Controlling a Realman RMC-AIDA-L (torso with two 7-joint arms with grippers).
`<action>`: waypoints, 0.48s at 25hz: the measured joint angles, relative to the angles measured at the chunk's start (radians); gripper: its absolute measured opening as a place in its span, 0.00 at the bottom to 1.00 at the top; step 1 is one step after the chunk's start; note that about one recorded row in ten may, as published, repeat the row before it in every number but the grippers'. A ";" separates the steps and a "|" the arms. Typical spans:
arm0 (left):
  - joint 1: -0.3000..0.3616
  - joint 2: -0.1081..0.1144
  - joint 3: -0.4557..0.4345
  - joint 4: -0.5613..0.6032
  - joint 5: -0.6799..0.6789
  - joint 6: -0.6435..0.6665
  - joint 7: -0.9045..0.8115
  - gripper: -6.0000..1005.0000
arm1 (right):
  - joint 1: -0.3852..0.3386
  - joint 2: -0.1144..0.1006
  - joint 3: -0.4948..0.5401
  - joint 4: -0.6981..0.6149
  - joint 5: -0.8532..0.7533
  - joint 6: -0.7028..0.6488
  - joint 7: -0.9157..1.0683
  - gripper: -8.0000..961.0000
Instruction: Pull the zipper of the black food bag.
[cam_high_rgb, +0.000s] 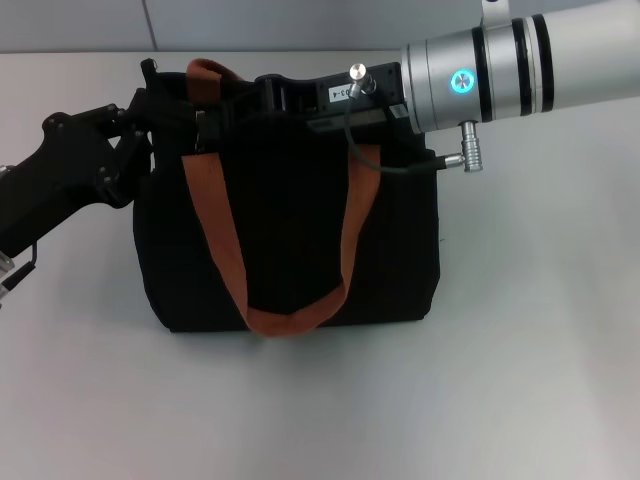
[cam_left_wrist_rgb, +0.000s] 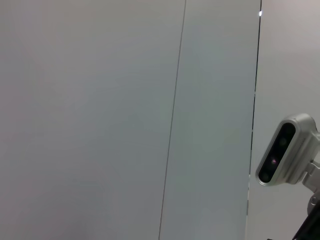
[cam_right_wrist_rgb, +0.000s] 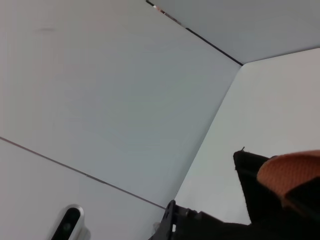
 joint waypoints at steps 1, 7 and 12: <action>0.000 0.000 0.001 0.000 0.000 0.001 0.000 0.04 | 0.000 0.000 0.000 0.000 0.000 0.000 0.000 0.20; 0.000 0.000 0.003 0.000 0.000 0.011 0.000 0.04 | -0.001 0.000 0.000 0.000 0.003 0.006 0.000 0.13; 0.000 0.000 0.004 0.000 0.000 0.014 -0.001 0.04 | 0.002 0.000 0.000 0.000 0.007 0.006 0.000 0.13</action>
